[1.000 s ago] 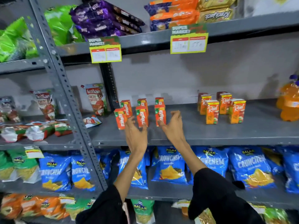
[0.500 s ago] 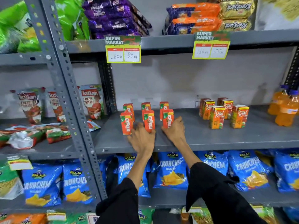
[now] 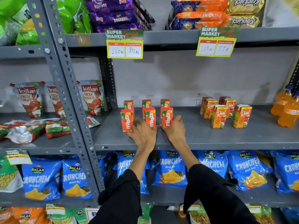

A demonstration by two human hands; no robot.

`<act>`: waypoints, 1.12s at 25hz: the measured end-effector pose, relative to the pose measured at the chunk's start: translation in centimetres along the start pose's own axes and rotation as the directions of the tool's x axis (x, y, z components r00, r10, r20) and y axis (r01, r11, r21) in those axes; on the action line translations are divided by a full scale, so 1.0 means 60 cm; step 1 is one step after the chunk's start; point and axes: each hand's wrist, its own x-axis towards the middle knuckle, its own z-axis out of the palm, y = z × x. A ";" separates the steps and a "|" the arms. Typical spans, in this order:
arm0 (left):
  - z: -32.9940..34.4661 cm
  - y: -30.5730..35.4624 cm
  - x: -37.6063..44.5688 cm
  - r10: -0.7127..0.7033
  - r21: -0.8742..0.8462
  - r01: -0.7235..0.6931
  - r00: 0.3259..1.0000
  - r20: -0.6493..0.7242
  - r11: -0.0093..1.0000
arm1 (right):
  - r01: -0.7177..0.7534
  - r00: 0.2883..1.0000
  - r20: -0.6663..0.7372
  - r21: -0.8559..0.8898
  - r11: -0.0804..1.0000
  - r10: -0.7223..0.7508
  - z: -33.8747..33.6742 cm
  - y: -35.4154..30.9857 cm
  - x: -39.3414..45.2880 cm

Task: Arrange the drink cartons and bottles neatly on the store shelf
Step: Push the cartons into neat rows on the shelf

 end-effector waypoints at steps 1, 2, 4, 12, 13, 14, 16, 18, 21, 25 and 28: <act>0.001 0.000 0.002 -0.007 -0.011 0.007 1.000 0.007 1.000 | 0.004 1.000 0.000 0.002 1.000 -0.004 0.000 0.001 0.000; 0.001 -0.002 0.003 -0.010 -0.027 0.010 1.000 0.010 1.000 | 0.005 1.000 0.002 0.007 1.000 -0.005 0.001 0.002 0.001; 0.001 -0.005 0.002 -0.011 -0.053 0.011 1.000 0.005 0.999 | 0.007 1.000 0.015 0.020 1.000 -0.008 -0.001 0.004 0.001; 0.006 -0.014 0.001 0.017 -0.045 -0.016 1.000 0.012 0.999 | 0.016 1.000 0.018 -0.011 1.000 -0.015 -0.002 0.006 -0.001; 0.009 -0.016 0.002 0.023 -0.049 -0.022 1.000 0.006 0.999 | 0.019 1.000 0.017 -0.020 1.000 -0.018 -0.001 0.005 -0.002; 0.010 -0.017 0.002 0.032 -0.055 -0.032 0.999 -0.002 0.998 | 0.018 1.000 0.019 -0.021 1.000 -0.017 -0.002 0.002 -0.002; 0.009 -0.017 -0.001 0.051 -0.076 -0.051 0.999 -0.013 0.996 | 0.001 1.000 0.029 0.010 1.000 -0.001 -0.009 0.002 -0.005; 0.005 -0.024 -0.007 0.021 -0.113 -0.024 0.999 -0.028 0.993 | 0.007 0.999 0.030 0.081 0.997 -0.009 -0.017 0.005 -0.013; -0.001 -0.016 -0.056 -0.010 -0.152 -0.009 0.992 -0.123 0.988 | 0.076 0.997 -0.011 0.195 0.978 -0.076 -0.056 0.041 -0.032; 0.011 0.049 -0.140 0.052 -0.156 -0.090 0.971 -0.233 0.984 | 0.217 0.969 -0.164 0.218 0.952 -0.184 -0.139 0.128 -0.052; 0.035 0.155 -0.198 0.075 -0.301 -0.121 0.984 -0.160 0.946 | 0.258 0.950 -0.234 0.204 0.944 -0.209 -0.222 0.221 -0.030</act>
